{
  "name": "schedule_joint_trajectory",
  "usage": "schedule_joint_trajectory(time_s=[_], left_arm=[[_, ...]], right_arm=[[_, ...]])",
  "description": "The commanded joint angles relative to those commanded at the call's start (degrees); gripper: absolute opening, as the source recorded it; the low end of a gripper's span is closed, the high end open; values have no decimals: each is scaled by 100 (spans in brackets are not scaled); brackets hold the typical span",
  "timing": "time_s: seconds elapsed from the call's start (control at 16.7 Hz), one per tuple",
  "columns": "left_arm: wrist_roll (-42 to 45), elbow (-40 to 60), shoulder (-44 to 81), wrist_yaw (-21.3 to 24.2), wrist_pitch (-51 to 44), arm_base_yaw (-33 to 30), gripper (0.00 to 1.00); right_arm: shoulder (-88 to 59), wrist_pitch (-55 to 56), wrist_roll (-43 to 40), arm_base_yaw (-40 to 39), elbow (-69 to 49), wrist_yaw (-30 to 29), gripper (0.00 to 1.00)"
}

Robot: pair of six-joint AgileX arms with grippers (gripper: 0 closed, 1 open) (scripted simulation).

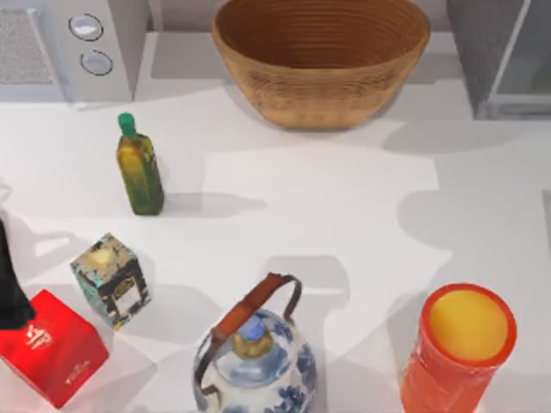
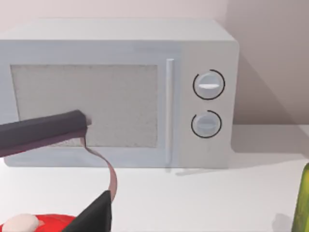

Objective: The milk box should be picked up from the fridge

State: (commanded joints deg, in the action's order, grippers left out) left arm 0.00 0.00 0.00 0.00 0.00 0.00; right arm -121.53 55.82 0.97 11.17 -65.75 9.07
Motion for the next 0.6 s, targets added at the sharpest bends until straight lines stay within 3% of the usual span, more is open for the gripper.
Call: schedule_joint_trajectory(time_s=[0.6], left_arm=[[0,0,0,0,0,0,100]], right_arm=[[426,-68,9,51,315,58,0]])
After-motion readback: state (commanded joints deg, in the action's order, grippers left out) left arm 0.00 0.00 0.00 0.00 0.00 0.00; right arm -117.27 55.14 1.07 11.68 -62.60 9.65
